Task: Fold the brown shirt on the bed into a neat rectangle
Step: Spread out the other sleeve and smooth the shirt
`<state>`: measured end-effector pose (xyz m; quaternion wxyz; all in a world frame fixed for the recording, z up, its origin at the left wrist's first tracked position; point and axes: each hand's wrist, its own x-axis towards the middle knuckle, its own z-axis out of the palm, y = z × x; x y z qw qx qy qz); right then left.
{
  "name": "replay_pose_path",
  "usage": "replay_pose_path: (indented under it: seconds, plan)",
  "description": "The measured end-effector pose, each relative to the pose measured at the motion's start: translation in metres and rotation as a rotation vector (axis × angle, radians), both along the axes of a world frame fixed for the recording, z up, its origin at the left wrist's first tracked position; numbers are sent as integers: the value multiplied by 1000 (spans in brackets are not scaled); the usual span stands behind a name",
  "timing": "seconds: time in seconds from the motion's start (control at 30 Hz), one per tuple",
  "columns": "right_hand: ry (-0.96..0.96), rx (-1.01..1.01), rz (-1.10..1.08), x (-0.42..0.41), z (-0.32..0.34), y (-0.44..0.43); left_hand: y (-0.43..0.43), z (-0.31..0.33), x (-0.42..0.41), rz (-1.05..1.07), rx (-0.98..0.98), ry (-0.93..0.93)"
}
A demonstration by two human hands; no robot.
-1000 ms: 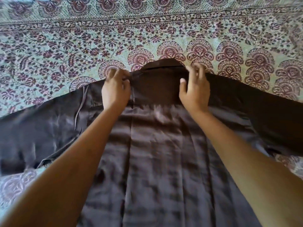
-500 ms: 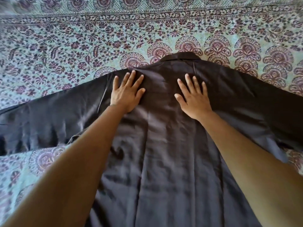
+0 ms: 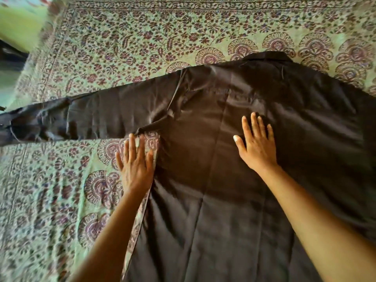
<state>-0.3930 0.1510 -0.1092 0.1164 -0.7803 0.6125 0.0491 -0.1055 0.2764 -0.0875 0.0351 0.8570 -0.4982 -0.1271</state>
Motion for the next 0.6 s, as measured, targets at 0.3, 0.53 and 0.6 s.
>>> replay_pose_path:
  seconds: [0.3,0.53,0.6]
  plan:
    - [-225,42,256,100,39,59,88,42,-7,321,-12,217]
    - [-180,244,319,188,40,67,122,43,-8,210,160,544]
    - [-130,284,231,204,37,65,122,42,-8,174,277,561]
